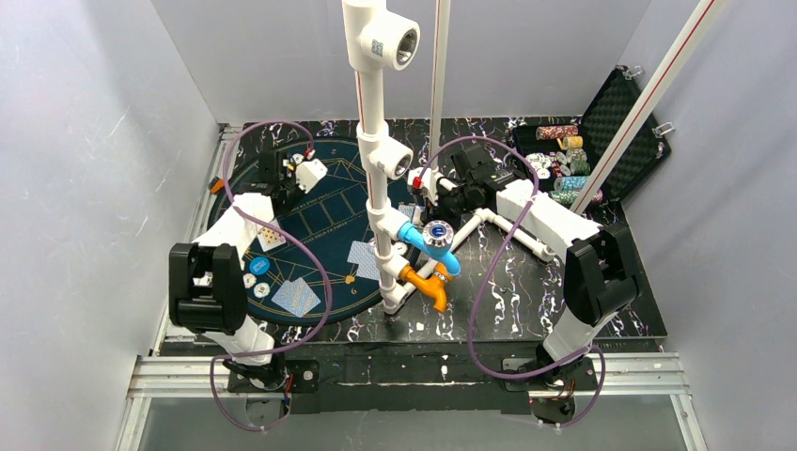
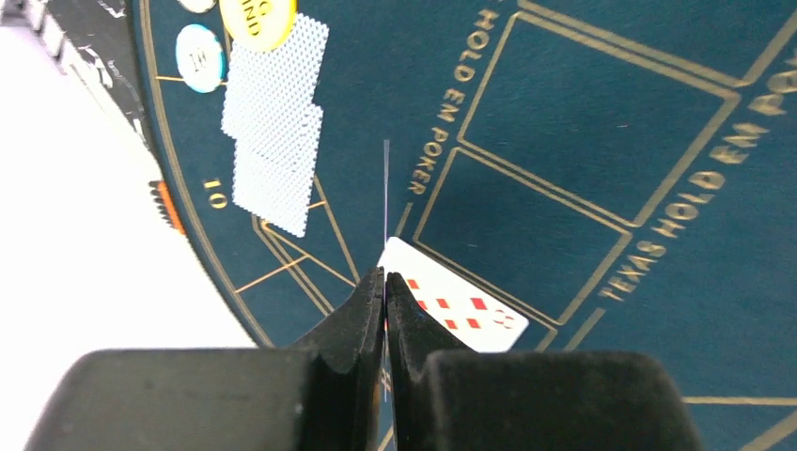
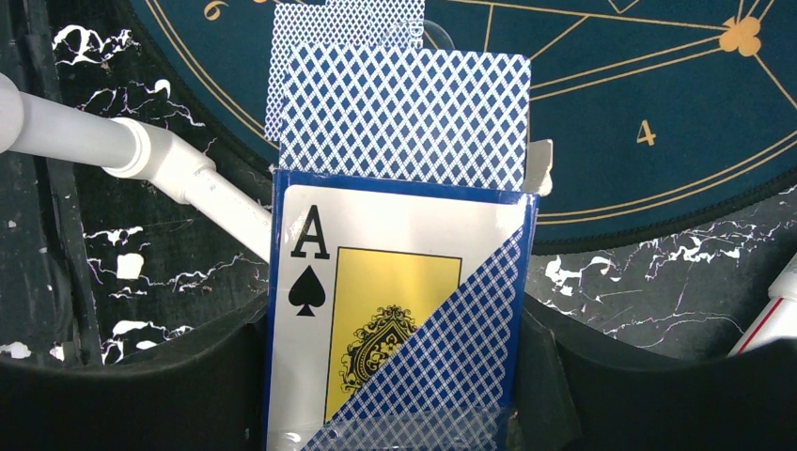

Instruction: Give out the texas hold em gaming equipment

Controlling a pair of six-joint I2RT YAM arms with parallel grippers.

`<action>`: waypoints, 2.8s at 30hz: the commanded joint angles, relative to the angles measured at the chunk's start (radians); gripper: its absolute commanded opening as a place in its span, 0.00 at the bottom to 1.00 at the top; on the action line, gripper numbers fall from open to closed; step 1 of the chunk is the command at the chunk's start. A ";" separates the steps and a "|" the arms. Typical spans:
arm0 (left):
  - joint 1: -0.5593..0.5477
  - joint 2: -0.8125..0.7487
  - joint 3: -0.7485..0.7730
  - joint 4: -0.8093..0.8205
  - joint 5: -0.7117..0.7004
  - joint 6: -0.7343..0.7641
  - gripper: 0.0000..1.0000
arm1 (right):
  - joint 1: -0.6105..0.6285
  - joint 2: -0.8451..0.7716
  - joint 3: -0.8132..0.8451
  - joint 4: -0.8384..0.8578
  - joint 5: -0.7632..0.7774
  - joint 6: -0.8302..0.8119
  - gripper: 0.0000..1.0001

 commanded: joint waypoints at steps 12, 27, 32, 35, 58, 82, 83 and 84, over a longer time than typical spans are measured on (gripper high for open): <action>-0.048 0.056 -0.184 0.209 -0.039 0.147 0.00 | -0.007 -0.039 0.004 0.036 -0.006 0.019 0.01; -0.048 0.007 0.170 -0.366 0.538 -0.237 0.77 | -0.007 -0.038 -0.011 0.074 0.013 0.042 0.01; -0.091 0.117 0.202 -0.045 1.128 -0.950 0.84 | -0.005 -0.042 -0.010 0.070 -0.005 0.041 0.01; -0.160 0.152 0.175 0.117 1.177 -1.108 0.84 | -0.002 -0.045 -0.010 0.065 -0.018 0.040 0.01; -0.225 0.286 0.121 0.347 1.207 -1.384 0.28 | 0.010 -0.054 0.013 0.045 -0.035 0.029 0.01; -0.160 0.191 0.084 0.352 1.202 -1.376 0.73 | 0.009 -0.040 0.004 0.043 -0.029 0.017 0.01; -0.171 0.197 0.088 0.351 1.206 -1.375 0.74 | 0.009 -0.040 0.005 0.043 -0.033 0.017 0.01; -0.178 0.205 0.090 0.351 1.207 -1.373 0.74 | 0.009 -0.039 0.006 0.043 -0.039 0.017 0.01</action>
